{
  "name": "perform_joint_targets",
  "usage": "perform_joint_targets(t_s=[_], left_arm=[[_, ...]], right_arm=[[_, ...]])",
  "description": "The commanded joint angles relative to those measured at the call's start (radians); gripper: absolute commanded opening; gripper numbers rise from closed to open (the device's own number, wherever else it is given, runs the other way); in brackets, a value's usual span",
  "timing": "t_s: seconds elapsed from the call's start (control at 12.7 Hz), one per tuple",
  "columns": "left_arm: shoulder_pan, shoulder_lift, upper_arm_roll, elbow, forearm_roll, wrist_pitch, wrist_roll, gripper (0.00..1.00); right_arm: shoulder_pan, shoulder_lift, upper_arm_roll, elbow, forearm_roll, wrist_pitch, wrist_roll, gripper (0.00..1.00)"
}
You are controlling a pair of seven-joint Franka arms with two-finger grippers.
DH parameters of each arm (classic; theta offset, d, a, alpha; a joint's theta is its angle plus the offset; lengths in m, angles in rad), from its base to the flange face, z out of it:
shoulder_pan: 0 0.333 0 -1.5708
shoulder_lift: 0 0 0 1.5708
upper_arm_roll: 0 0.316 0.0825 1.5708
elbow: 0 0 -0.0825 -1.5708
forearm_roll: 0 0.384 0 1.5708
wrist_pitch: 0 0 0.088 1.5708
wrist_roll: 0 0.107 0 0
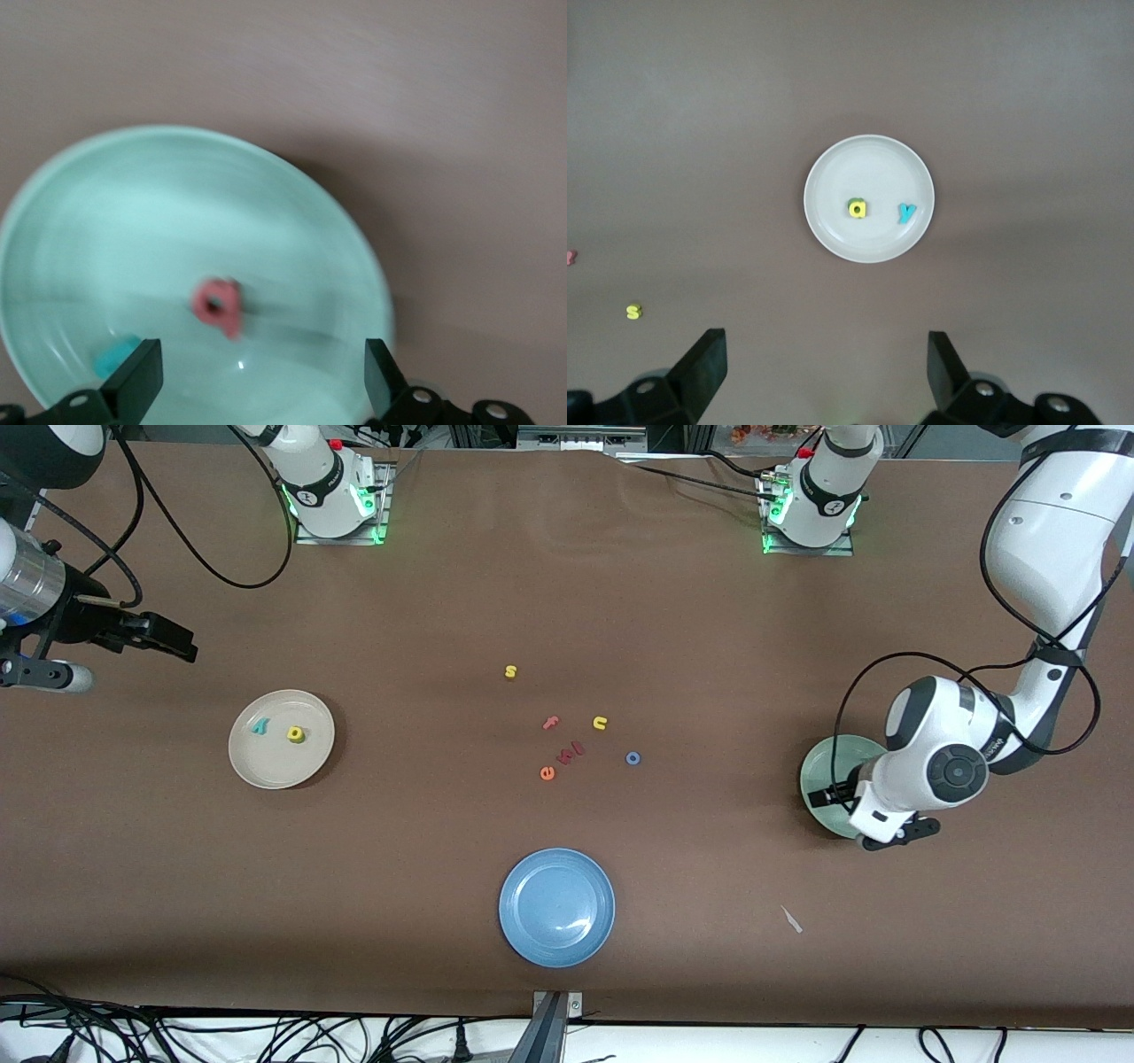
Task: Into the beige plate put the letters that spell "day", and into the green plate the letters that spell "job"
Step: 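Lower the pink q onto the green plate and open the left gripper, then move the left gripper over the blue o and lower it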
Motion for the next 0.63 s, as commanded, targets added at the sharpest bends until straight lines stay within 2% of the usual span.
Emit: perform_joint_targets(t_s=[0.0, 0.24, 0.55], left_arm=[[-0.016, -0.039, -0.066, -0.006, -0.050, -0.046, -0.122, 1.00], [-0.038, -0.035, -0.150, -0.006, -0.053, -0.046, -0.364, 1.00], [-0.157, -0.013, -0.150, -0.003, -0.053, 0.005, -0.600, 1.00]], right_arm=[[0.012, 0.012, -0.007, 0.021, 0.002, 0.018, 0.013, 1.00], [0.012, 0.013, -0.007, 0.019, 0.002, 0.016, 0.006, 1.00], [0.011, 0.015, -0.008, 0.018, 0.003, 0.018, 0.003, 1.00]])
